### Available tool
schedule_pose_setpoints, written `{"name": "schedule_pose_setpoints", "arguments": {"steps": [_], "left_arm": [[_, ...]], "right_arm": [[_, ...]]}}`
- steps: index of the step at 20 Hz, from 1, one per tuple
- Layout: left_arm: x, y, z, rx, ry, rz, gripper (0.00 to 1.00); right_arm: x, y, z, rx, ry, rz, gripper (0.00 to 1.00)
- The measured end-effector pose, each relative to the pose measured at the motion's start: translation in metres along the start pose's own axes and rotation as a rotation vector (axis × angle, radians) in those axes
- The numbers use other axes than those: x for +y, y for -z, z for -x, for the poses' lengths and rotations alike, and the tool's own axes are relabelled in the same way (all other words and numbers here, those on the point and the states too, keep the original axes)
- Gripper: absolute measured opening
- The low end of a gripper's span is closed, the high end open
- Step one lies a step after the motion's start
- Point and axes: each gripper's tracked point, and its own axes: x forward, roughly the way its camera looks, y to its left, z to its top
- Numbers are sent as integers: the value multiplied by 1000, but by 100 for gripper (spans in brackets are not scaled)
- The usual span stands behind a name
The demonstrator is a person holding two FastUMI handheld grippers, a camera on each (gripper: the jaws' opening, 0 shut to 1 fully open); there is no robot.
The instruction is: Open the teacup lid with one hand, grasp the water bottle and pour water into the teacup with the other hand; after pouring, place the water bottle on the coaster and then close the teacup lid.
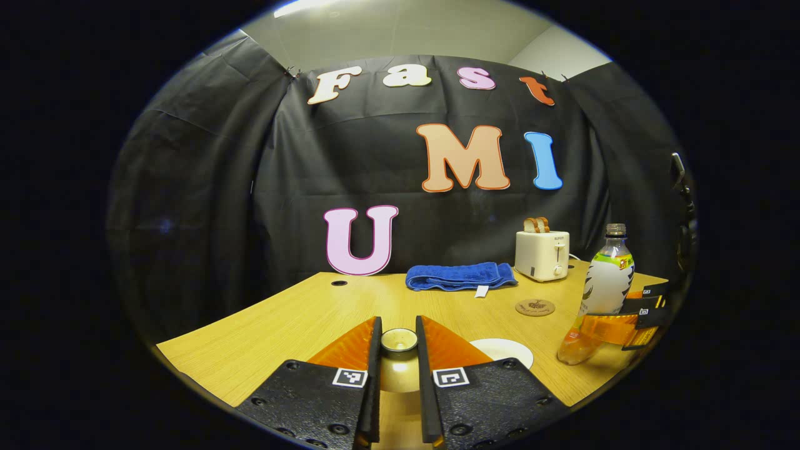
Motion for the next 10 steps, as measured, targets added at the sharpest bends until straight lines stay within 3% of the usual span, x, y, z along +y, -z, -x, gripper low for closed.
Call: {"name": "schedule_pose_setpoints", "arguments": {"steps": [10], "left_arm": [[15,4,1,6,-20,0,23]], "right_arm": [[-7,-13,-17,-12,60,352,67]]}}
